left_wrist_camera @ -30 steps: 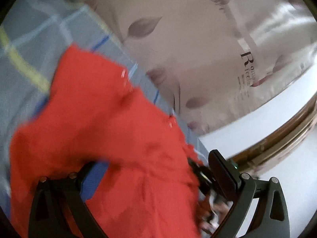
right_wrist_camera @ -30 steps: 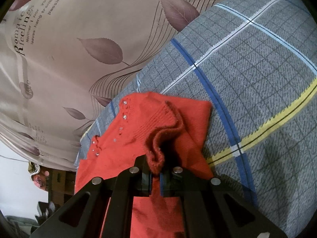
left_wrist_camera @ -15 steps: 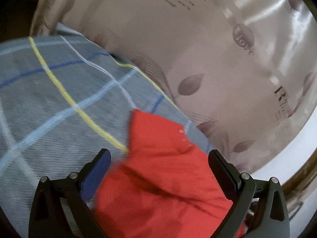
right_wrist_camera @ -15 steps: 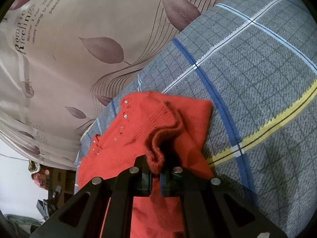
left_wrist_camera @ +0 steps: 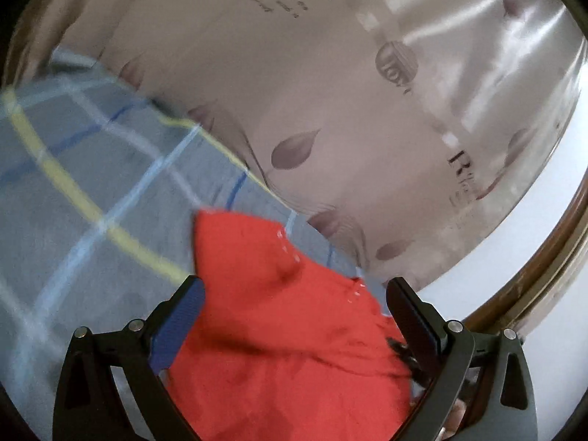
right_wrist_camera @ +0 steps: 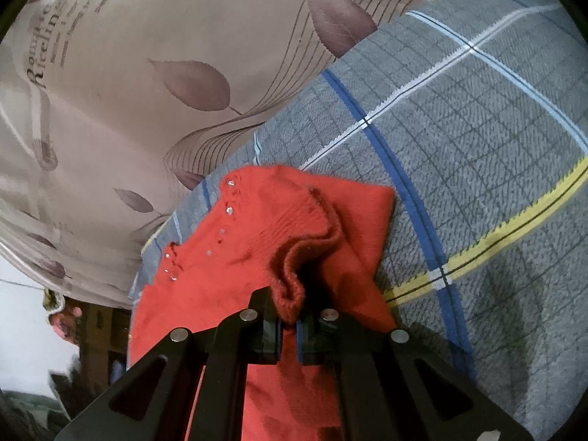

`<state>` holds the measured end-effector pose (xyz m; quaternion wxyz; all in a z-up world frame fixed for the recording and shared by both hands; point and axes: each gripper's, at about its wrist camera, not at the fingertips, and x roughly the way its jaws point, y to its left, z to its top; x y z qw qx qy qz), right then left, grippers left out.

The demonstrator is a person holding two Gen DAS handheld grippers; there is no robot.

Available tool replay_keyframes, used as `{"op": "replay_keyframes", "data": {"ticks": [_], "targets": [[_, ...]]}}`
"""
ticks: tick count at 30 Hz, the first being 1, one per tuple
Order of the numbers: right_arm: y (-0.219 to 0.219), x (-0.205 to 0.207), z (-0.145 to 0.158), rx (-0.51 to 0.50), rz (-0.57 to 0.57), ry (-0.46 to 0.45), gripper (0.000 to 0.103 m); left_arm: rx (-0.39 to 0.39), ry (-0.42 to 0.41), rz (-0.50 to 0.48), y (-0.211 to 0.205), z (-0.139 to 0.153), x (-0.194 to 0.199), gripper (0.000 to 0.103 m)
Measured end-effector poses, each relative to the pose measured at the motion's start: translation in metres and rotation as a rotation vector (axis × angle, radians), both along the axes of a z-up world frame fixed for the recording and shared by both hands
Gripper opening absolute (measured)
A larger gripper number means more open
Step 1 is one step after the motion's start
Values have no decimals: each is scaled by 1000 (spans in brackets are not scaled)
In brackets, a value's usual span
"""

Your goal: Fold small clothes

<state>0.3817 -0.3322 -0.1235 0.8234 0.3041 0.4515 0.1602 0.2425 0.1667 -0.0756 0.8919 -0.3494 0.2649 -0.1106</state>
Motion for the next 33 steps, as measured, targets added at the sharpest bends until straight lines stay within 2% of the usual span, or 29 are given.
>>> {"op": "replay_keyframes", "data": {"ticks": [4,8,10,12,13,14,15,16,18,23,24,27,29,33], "targets": [[2,-1,0,-6,2,-10,2,106,128,-112,16,4,64,99],[-3,0,-5,33,4,-5,2,102,314,-224,17,-27,112,98],[-5,-1,-6,39,4,-4,2,127,360,-229,14,-39,120,98],[-7,-2,-6,34,3,-6,2,117,356,-262,9,-45,125,97],[-7,-2,-6,32,2,-6,2,127,338,-264,6,-45,125,90],[-7,-2,-6,29,2,-7,2,164,325,-264,2,-44,125,63],[-7,-2,-6,29,2,-7,2,210,337,-261,-2,-45,128,45],[-7,-2,-7,30,2,-7,2,261,354,-239,-4,-47,129,9],[-7,-2,-7,29,2,-7,2,257,346,-197,2,-46,129,7],[-6,-1,-7,28,3,-8,2,336,316,-91,27,-33,130,6],[-7,-1,-7,29,3,-7,2,375,317,-56,33,-31,131,6],[-7,-1,-7,33,3,-7,2,381,313,-38,46,-31,134,2],[-7,-1,-7,37,3,-6,2,430,288,-1,51,-25,130,2],[-9,-2,-7,48,2,-5,2,301,219,-26,60,-13,117,2]]}}
